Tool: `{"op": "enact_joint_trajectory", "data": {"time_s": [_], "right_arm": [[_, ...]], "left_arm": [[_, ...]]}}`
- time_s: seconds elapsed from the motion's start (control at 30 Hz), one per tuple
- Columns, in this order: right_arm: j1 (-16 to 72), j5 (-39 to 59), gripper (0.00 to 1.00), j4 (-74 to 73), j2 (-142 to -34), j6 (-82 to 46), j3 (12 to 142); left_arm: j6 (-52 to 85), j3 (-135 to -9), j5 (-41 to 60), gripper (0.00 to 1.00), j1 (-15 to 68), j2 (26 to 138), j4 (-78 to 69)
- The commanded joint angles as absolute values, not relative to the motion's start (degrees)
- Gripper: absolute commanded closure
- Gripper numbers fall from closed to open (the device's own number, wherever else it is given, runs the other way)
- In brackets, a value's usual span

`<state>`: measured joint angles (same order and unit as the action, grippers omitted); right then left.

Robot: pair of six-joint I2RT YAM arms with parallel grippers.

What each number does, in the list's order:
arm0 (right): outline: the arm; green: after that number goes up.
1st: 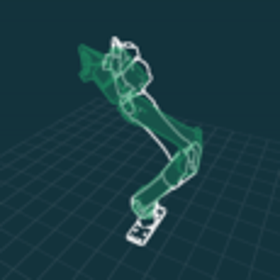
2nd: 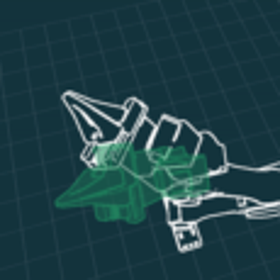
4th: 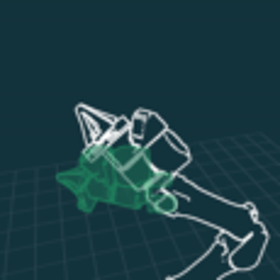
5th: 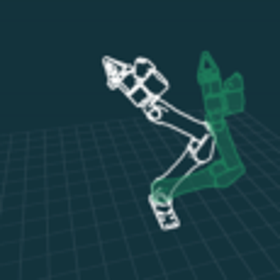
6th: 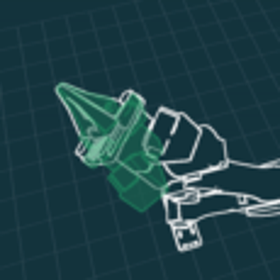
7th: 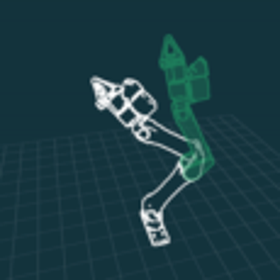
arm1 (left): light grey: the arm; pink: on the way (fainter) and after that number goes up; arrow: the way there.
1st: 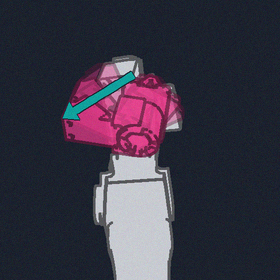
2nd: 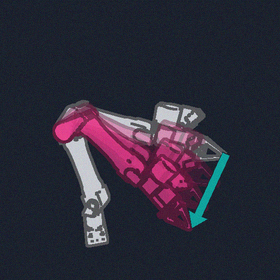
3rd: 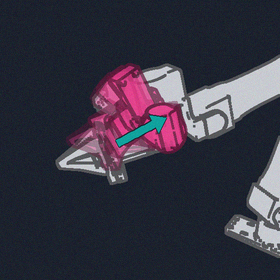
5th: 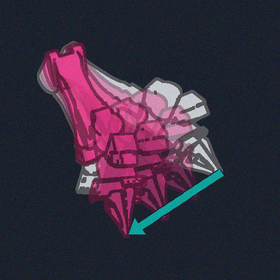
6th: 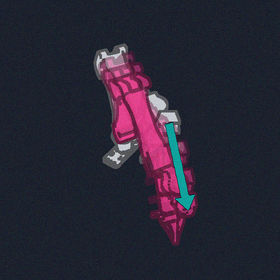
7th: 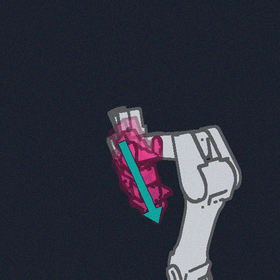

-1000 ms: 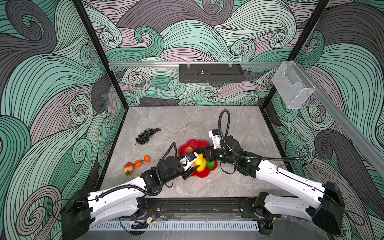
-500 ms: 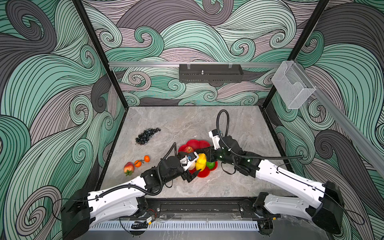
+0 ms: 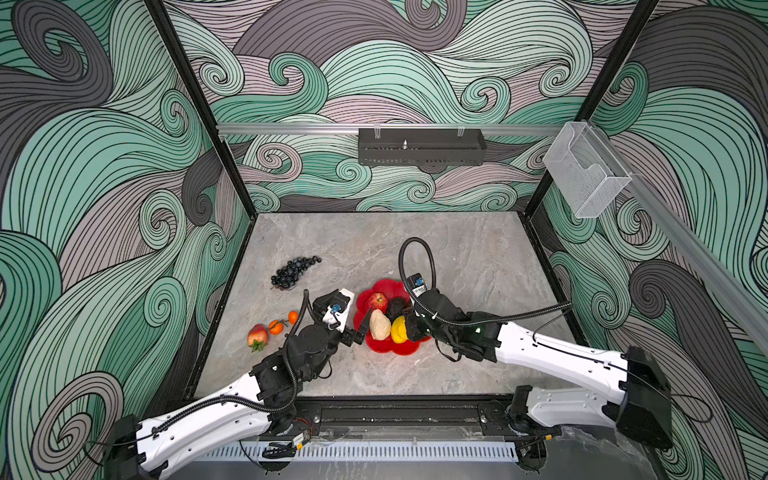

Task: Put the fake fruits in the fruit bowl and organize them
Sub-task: 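Close the right gripper on the yellow pear held by the left gripper, then open the left gripper and withdraw it while the right holds the pear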

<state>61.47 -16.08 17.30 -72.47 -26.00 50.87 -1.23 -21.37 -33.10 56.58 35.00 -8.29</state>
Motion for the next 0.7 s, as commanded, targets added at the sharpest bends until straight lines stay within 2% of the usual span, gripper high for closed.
{"op": "enact_joint_trajectory", "data": {"time_s": [0.0,0.33,0.67], "right_arm": [[63.3,-22.1,1.00,17.7,-73.6,-24.9,50.4],[66.2,-28.2,1.00,17.4,-75.9,-26.4,47.6],[68.4,-30.1,0.98,14.9,-76.8,-28.5,44.4]], "left_arm": [[0.1,-21.7,-37.5,0.01,56.2,34.5,-8.0],[0.4,-22.2,-38.4,0.01,56.1,35.3,-7.5],[0.5,-21.8,-39.1,0.01,56.0,35.7,-8.1]]}}
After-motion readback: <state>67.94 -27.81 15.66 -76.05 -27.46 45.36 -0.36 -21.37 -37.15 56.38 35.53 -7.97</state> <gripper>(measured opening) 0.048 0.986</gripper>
